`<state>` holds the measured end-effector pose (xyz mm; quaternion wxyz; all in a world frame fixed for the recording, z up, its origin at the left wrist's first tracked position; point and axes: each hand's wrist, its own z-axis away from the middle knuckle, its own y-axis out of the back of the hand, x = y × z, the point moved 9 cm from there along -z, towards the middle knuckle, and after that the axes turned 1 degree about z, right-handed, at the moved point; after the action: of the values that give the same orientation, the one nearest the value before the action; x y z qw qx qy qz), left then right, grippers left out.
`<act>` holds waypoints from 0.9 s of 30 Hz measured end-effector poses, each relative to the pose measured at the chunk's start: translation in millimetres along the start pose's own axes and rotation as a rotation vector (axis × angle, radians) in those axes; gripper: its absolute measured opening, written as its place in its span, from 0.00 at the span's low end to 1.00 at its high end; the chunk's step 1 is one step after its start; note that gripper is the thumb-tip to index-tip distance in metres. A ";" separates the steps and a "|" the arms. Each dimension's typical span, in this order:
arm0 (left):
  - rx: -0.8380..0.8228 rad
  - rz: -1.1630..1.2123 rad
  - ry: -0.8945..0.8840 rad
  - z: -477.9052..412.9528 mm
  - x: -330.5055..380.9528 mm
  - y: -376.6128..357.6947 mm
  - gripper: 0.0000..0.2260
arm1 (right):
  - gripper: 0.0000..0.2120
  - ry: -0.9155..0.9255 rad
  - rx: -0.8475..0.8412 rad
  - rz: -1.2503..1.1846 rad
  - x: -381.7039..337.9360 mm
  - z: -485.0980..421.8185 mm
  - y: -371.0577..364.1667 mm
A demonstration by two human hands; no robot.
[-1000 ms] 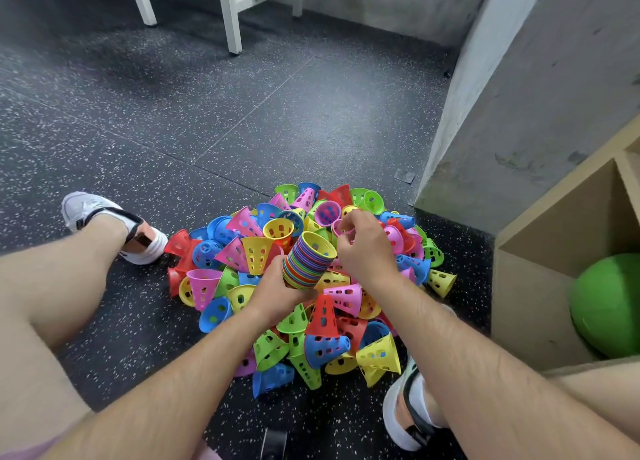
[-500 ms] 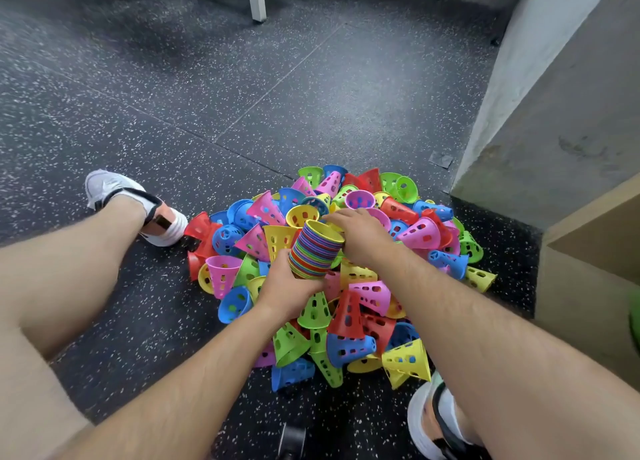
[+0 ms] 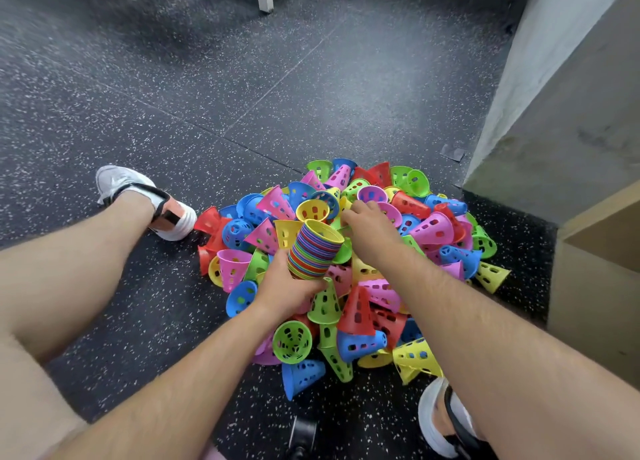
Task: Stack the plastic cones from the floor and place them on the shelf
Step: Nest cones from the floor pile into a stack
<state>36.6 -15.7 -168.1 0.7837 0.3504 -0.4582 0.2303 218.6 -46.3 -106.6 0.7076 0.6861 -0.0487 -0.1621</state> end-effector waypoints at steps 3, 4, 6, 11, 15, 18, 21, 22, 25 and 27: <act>0.010 0.013 0.017 1.3 2.1 2.0 0.26 | 0.09 -0.089 0.148 -0.171 22.2 8.1 26.5; 0.007 0.020 0.016 1.8 5.1 1.2 0.26 | 0.08 -0.139 0.241 -0.289 30.6 15.4 42.1; 0.011 0.014 0.028 -0.1 4.7 1.7 0.27 | 0.06 -0.179 0.409 -0.453 36.3 30.9 70.9; -0.022 -0.045 0.032 2.0 11.5 -5.1 0.30 | 0.09 -0.131 0.384 -0.497 17.6 57.1 93.9; -0.022 -0.034 0.001 14.7 29.6 -12.5 0.26 | 0.10 -0.102 0.221 -0.470 -1.4 78.8 70.6; -0.057 -0.050 -0.046 25.0 42.8 -22.2 0.22 | 0.10 -0.065 0.092 -0.523 -14.5 95.2 50.8; -0.082 -0.062 -0.054 33.0 43.2 -27.3 0.23 | 0.14 -0.133 0.073 -0.604 -7.7 109.9 40.8; -0.096 -0.074 -0.061 35.1 42.8 -29.6 0.25 | 0.15 -0.160 0.100 -0.590 -0.9 114.7 39.0; -0.139 -0.119 -0.069 39.1 42.7 -37.9 0.24 | 0.14 -0.296 0.226 -0.519 31.0 131.4 33.3; -0.170 -0.146 -0.074 41.5 44.2 -43.4 0.24 | 0.15 -0.430 0.274 -0.529 54.7 144.6 27.6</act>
<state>64.1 -73.7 -130.0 0.8077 0.3235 -0.4781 0.1197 232.5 -200.5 -79.9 0.5164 0.7135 -0.0383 -0.4720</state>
